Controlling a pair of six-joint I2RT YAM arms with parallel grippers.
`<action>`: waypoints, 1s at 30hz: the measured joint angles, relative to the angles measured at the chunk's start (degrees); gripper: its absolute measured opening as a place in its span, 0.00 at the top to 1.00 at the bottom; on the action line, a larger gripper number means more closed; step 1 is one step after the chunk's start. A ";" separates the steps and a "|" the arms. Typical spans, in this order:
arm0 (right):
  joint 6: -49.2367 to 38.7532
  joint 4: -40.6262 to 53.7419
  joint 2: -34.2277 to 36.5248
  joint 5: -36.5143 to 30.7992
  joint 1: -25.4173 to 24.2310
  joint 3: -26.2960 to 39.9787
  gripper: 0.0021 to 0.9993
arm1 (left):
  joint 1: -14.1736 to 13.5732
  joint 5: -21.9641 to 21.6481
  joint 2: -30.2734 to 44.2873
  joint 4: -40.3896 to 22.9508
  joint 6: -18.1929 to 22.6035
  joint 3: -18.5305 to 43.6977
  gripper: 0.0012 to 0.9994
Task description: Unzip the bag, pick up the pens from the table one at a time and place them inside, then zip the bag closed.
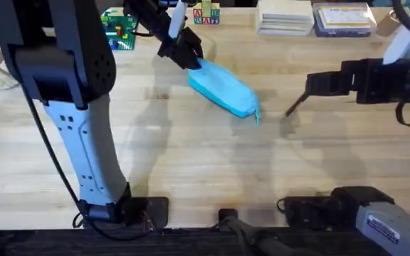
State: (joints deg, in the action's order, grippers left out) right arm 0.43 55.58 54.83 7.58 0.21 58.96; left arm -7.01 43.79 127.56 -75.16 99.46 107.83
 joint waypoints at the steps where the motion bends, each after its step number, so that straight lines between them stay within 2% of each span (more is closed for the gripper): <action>1: -0.09 0.21 0.00 0.53 0.00 0.00 0.00 | 0.00 0.00 0.00 0.00 0.00 -0.02 0.96; 7: -0.92 -0.11 0.00 4.25 0.00 -0.72 0.00 | 0.00 0.00 -0.02 0.00 0.00 -0.01 0.96; 23: -0.90 -9.57 0.04 13.47 0.00 -13.40 0.00 | 0.00 -0.02 -0.02 0.00 0.00 -0.02 0.96; 30: -2.25 -11.14 2.41 15.05 0.00 -15.15 0.00 | 0.00 0.00 0.00 0.00 0.00 0.00 0.96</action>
State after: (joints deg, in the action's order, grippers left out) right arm -1.83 44.44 57.24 22.63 0.21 43.81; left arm -7.01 43.79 127.57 -75.16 99.46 107.83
